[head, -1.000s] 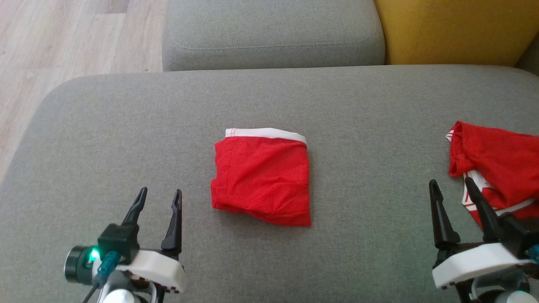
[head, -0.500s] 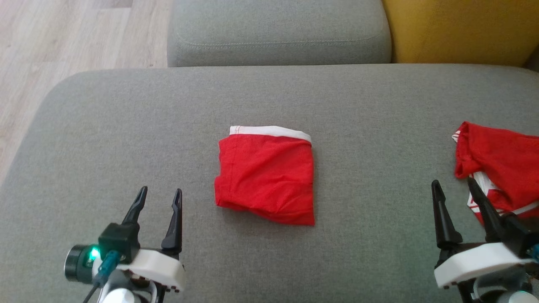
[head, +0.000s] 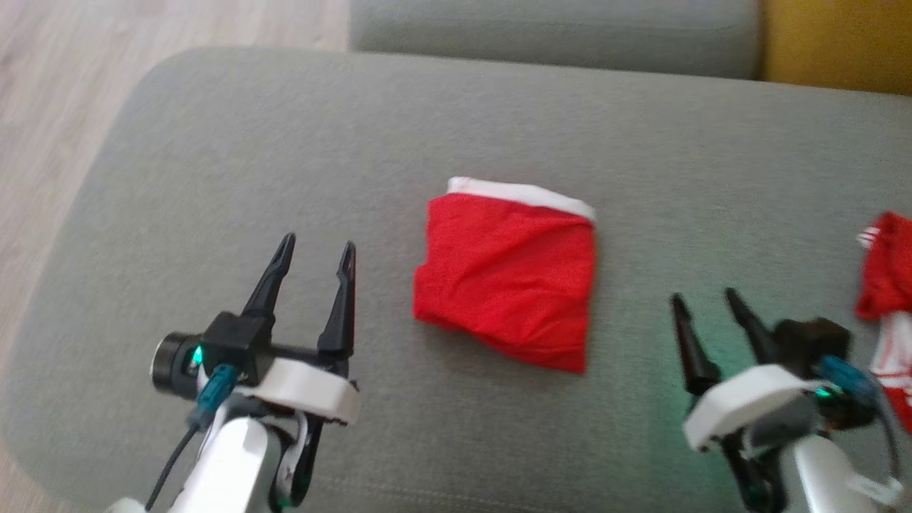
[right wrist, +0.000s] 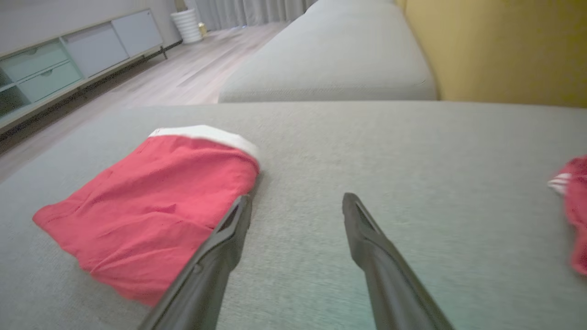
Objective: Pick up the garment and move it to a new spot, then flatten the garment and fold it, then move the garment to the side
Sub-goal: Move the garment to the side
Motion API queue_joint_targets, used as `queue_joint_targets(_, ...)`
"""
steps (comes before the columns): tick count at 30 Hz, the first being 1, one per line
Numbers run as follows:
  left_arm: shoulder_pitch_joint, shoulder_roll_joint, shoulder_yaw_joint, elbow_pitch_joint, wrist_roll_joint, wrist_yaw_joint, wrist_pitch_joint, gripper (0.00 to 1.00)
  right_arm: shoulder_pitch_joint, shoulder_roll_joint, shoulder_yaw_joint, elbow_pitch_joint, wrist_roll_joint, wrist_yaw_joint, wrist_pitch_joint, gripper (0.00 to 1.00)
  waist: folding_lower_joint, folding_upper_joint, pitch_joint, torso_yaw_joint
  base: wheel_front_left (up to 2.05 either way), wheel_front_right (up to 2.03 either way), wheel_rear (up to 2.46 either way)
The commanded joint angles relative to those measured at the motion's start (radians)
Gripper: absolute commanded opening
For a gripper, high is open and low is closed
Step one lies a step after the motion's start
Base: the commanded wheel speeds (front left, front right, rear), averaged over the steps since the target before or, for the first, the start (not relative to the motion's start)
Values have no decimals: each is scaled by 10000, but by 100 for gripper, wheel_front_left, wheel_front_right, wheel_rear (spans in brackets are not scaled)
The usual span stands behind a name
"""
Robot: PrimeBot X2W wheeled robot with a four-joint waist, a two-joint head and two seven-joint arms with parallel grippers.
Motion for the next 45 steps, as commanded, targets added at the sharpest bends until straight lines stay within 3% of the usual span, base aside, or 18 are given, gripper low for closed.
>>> queue_joint_targets(1,-636,-39,298,-215,91,-32,-144,100,-678,-126,503,189,132,67,-191,100,0,0,499,610,0,0,0)
queue_joint_targets(7,-1017,-370,187,-3,114,-66,-261,100,-1748,-36,1298,2224,523,67,-404,100,0,0,875,1307,0,0,0)
queue_joint_targets(13,-1094,-525,252,-1,155,-74,-282,100,-2312,60,1533,3870,828,67,-136,100,0,0,987,1575,0,0,0)
queue_joint_targets(14,-1092,-543,272,-15,167,-81,-283,100,-2369,70,1559,4046,865,67,-101,73,0,0,990,1588,0,0,0)
queue_joint_targets(15,-1083,-557,298,-35,181,-84,-284,100,-2415,78,1580,4220,889,67,-34,24,0,0,998,1582,0,0,0)
queue_joint_targets(16,-1071,-569,322,-58,201,-85,-284,100,-2472,85,1610,4347,901,67,-7,0,0,0,1007,1567,0,0,0)
queue_joint_targets(24,-1027,-581,497,-151,344,-161,-285,100,-2858,105,2166,4563,1020,67,-84,0,0,0,1079,1083,0,0,0)
queue_joint_targets(31,-988,-497,661,-391,505,-215,-286,100,-3136,-207,3227,4025,1014,67,-130,0,0,0,1201,-235,0,0,0)
queue_joint_targets(37,-1005,-339,807,-608,591,-260,-286,100,-3067,-1111,3919,3124,1190,67,135,0,0,0,1416,-1745,0,0,0)
queue_joint_targets(39,-1089,-237,838,-665,638,-302,-286,100,-3121,-1694,4052,2705,1283,67,344,0,0,0,1641,-2465,0,0,0)
queue_joint_targets(45,-1451,-115,755,-727,742,-404,-286,100,-3697,-3045,3900,2063,1346,67,681,0,0,0,2224,-3466,0,0,0)
